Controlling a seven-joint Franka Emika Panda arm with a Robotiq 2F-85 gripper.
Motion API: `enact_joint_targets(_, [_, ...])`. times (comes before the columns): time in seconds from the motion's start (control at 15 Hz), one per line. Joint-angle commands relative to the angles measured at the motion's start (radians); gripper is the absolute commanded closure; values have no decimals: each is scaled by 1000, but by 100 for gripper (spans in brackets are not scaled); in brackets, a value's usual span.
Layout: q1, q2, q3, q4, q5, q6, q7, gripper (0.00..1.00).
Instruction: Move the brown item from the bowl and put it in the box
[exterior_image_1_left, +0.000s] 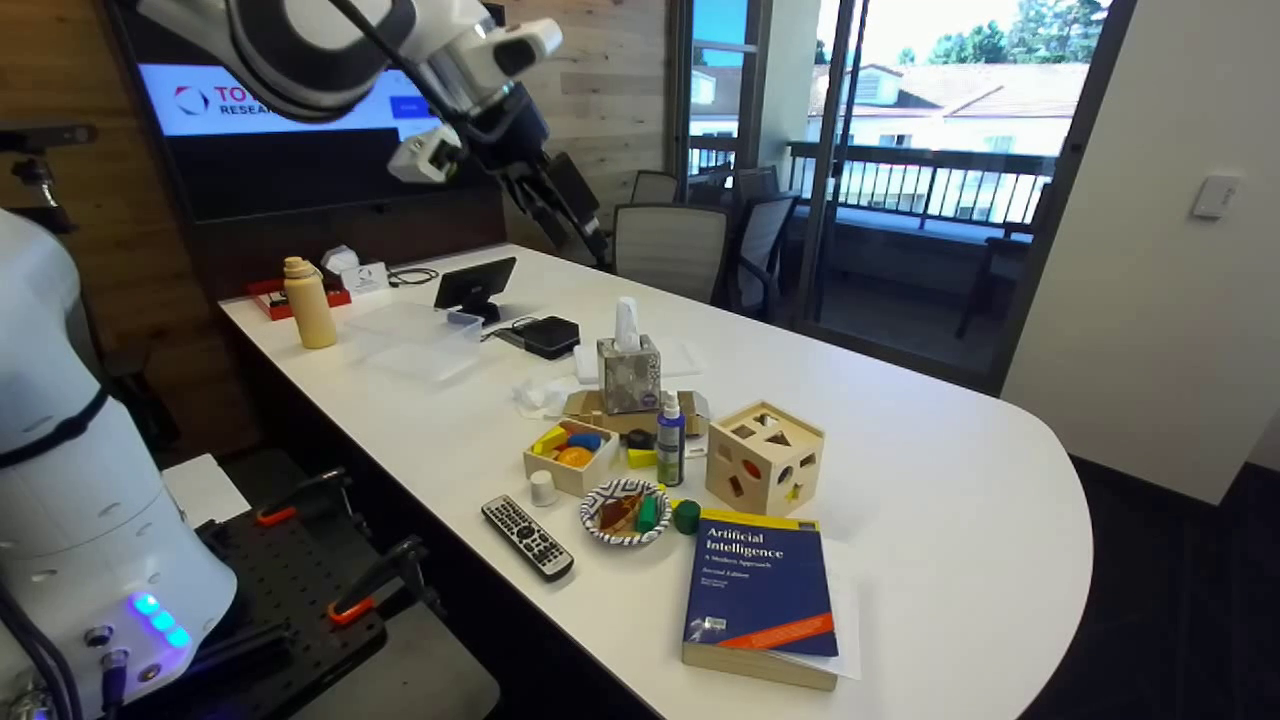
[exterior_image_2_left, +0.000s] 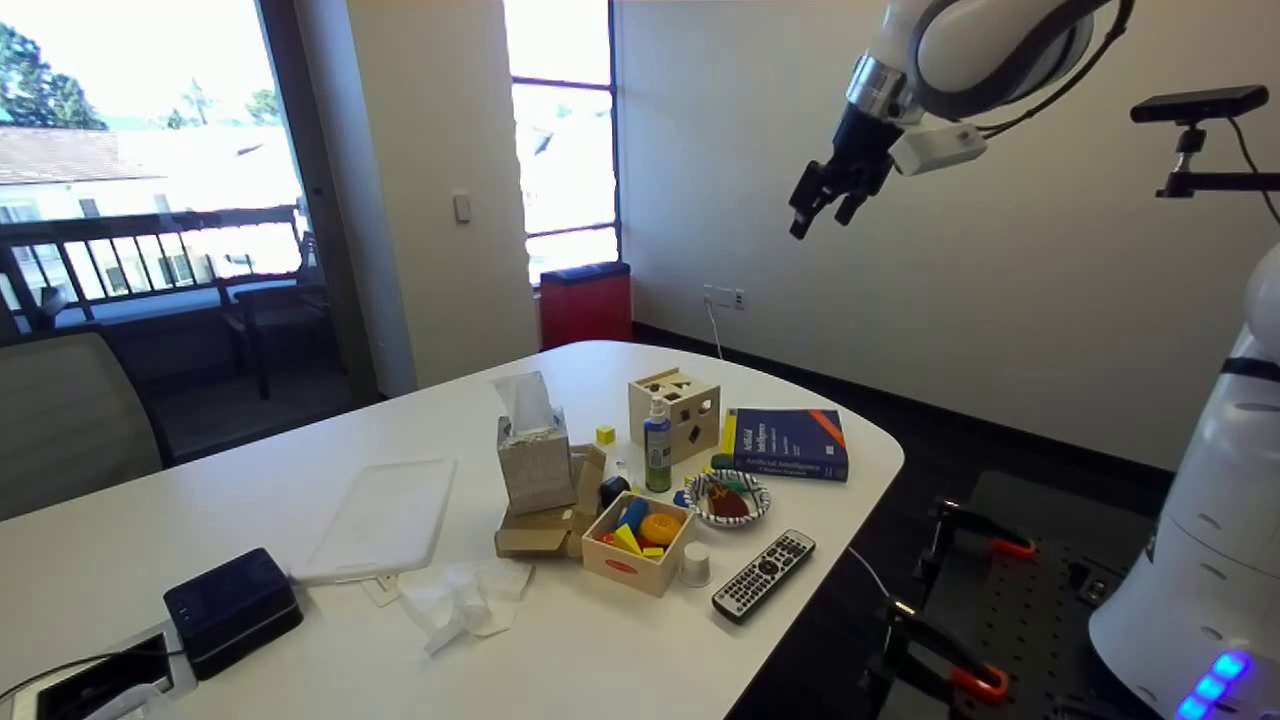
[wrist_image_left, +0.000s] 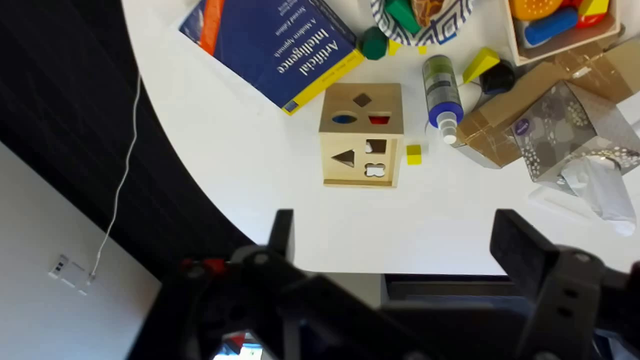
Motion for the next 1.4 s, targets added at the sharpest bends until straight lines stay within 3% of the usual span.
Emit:
enact_joint_targets(0.0, [18,263,16,43,92,178,3,0])
enact_joint_targets(0.4, [60,667,37,123,203,382,16,0])
enact_joint_targets(0.6, [78,870,27,208,172,509,45,0])
enact_joint_targets(0.8, [103,1072,30,318,259,598,17,0])
enact_joint_targets(1.0, [81,1259,68,447,312,620,25,0])
enact_joint_targets(1.33, [82,1441,73,593,355,591,23,0])
